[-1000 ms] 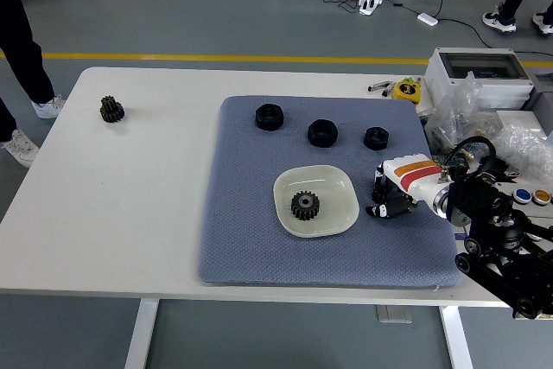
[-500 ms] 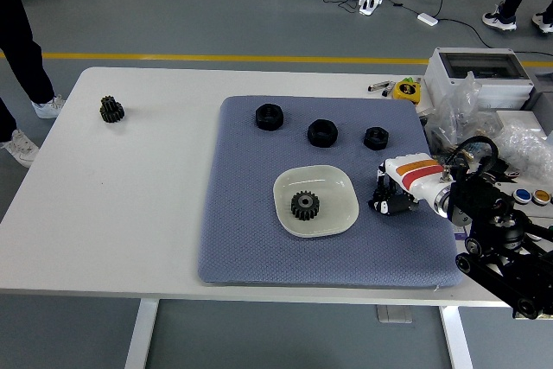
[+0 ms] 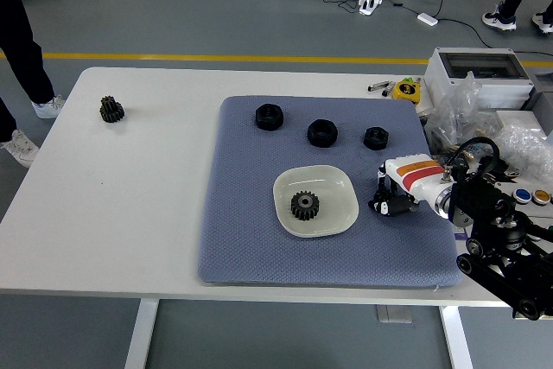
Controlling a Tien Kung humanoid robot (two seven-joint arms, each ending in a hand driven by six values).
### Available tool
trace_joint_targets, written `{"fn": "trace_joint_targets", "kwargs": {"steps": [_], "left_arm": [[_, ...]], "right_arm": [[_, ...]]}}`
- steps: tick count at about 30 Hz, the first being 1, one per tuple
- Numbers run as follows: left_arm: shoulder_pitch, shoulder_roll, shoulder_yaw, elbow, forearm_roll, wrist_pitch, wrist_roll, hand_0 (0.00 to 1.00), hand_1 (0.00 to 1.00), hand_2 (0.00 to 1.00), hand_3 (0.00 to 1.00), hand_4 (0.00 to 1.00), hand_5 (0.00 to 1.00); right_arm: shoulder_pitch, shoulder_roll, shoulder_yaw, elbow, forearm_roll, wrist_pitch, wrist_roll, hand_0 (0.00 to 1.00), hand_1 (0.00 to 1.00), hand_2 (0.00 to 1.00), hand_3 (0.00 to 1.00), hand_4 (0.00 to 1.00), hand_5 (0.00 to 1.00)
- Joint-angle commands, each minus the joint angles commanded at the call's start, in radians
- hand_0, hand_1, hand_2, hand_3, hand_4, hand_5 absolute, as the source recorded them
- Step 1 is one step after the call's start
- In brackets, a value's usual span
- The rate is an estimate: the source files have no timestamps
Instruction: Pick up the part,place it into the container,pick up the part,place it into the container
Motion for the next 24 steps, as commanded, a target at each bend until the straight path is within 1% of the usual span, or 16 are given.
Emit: {"fn": "trace_joint_targets", "kwargs": {"steps": [7,15,19,24], "left_arm": [[-0.005,0.004,0.004,-0.002,-0.004,-0.002,-0.002,0.668,0.638,0.645,0.595,0.645,0.593],[-0.005,0.004,0.002,-0.001,-0.002,-0.002,-0.001,0.668,0.638,0.646,0.596,0.645,0.593],[-0.005,0.006,0.002,-0.002,-0.002,-0.002,-0.001,0.669,0.638,0.645,0.596,0.644,0.594],[-0.006,0.007,0.003,-0.002,-0.003,-0.002,-0.001,0.669,0.638,0.645,0.596,0.645,0.593]], "right_arm": [[-0.001,-0.002,0.004,0.021,0.007,-0.017,0.009,0.023,0.195,0.308,0.399,0.699,0.392],[0.001,-0.010,0.022,0.065,-0.009,-0.027,0.007,0.021,0.195,0.304,0.399,0.697,0.383],[0.000,-0.015,0.038,0.093,-0.027,-0.032,0.003,0.018,0.195,0.304,0.397,0.695,0.379],[0.000,-0.024,0.064,0.157,-0.078,-0.040,-0.009,0.021,0.194,0.304,0.400,0.694,0.373]]}}
